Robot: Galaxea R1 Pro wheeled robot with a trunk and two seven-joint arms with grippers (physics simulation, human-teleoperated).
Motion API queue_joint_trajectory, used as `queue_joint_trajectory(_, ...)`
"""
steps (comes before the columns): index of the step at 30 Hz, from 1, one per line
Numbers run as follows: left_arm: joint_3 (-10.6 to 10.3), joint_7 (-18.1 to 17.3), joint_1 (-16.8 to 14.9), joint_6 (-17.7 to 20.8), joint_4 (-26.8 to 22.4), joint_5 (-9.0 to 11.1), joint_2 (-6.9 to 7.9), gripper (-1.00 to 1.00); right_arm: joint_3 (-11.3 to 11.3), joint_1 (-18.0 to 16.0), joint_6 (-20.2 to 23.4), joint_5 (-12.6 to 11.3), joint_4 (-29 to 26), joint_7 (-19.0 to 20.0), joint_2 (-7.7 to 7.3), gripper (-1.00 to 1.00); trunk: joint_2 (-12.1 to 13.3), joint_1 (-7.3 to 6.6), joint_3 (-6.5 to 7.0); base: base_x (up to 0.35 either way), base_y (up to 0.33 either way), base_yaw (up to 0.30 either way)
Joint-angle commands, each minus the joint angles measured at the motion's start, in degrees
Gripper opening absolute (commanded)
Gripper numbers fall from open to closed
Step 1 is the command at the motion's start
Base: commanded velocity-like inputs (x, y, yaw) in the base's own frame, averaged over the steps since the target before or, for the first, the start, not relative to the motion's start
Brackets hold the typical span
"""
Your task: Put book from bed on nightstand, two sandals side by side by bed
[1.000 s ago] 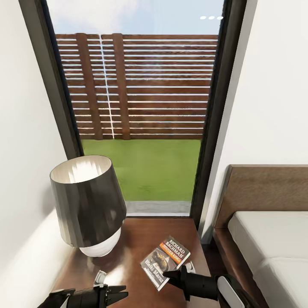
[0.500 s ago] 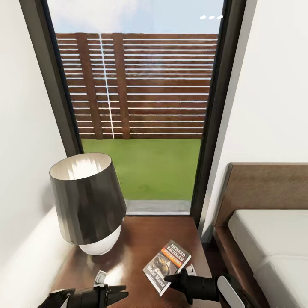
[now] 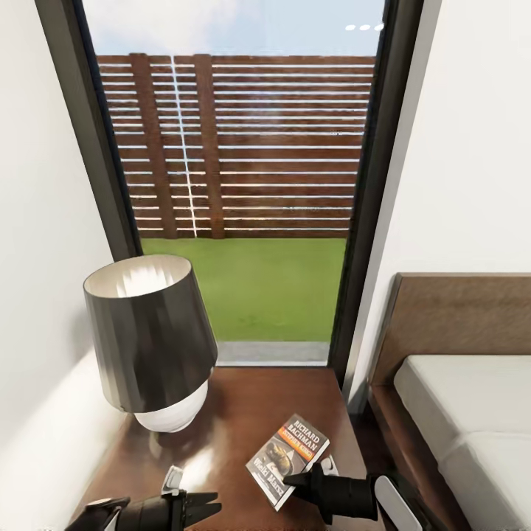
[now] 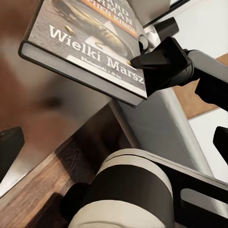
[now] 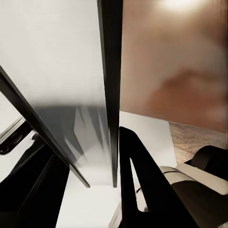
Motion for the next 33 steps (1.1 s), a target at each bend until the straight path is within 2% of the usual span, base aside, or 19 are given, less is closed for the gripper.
queue_joint_trajectory(1, -0.01, -0.19, -0.02, 0.60, -0.01, 0.13, 0.00, 1.00, 0.14, -0.04, 0.02, 0.14, 0.00, 0.47, -0.05, -1.00, -0.44, 0.21, -0.24, 0.000, 0.000, 0.000)
queue_joint_trajectory(6, -0.01, -0.19, -0.02, 0.60, -0.01, 0.13, 0.01, 1.00, 0.14, -0.03, 0.03, 0.14, 0.00, 0.47, -0.04, -1.00, -2.44, 1.31, -1.14, 0.000, 0.000, 0.000)
queue_joint_trajectory(17, 0.00, -0.19, -0.02, 0.60, -0.01, 0.18, 0.05, 1.00, 0.14, -0.03, 0.03, 0.14, 0.00, 0.47, -0.04, -1.00, -2.44, 1.31, -1.14, 0.001, 0.000, 0.000)
queue_joint_trajectory(33, 0.00, -0.19, -0.02, 0.67, -0.01, 0.13, 0.07, 1.00, 0.14, -0.02, 0.05, 0.14, 0.03, 0.49, -0.06, -1.00, -2.44, 1.31, -1.14, 0.097, 0.032, 0.000)
